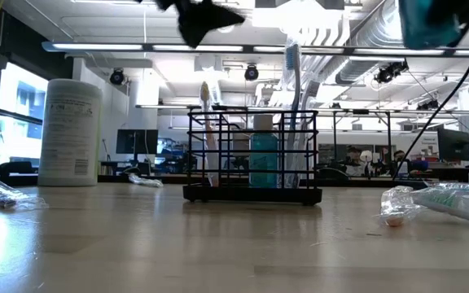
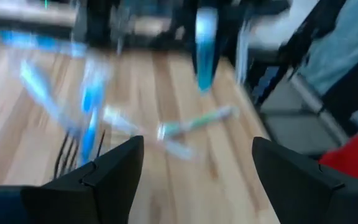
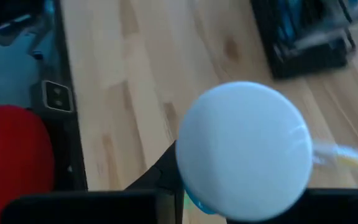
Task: Pick & Place toothbrushing station
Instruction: Put the blue mouthwash bottle into the mesh organizer
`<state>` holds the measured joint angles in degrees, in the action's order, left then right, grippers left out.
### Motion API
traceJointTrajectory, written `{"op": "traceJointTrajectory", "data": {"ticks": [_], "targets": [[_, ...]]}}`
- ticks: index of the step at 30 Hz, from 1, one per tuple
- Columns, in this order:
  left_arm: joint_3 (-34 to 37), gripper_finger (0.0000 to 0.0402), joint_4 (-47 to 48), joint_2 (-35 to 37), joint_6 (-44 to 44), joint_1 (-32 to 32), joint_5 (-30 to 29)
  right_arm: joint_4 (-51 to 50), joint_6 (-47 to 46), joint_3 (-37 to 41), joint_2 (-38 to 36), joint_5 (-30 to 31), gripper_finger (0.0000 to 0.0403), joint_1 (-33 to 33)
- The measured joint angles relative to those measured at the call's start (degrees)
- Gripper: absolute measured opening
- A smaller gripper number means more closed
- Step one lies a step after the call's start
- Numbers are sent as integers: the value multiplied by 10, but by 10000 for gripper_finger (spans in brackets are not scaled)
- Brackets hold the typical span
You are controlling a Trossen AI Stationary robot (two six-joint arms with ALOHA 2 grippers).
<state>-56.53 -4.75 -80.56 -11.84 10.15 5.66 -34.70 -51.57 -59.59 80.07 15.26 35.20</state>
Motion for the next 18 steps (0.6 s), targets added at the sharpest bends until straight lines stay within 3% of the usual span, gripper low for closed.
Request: {"op": "traceJointTrajectory", "data": {"ticks": [7, 18], "targets": [[-1, 297, -131, -65, 0, 0, 47, 41, 79, 0, 8, 25, 58, -25], [0, 297, -287, -132, 53, 0, 57, 89, 138, 0, 27, 8, 58, -55]]}}
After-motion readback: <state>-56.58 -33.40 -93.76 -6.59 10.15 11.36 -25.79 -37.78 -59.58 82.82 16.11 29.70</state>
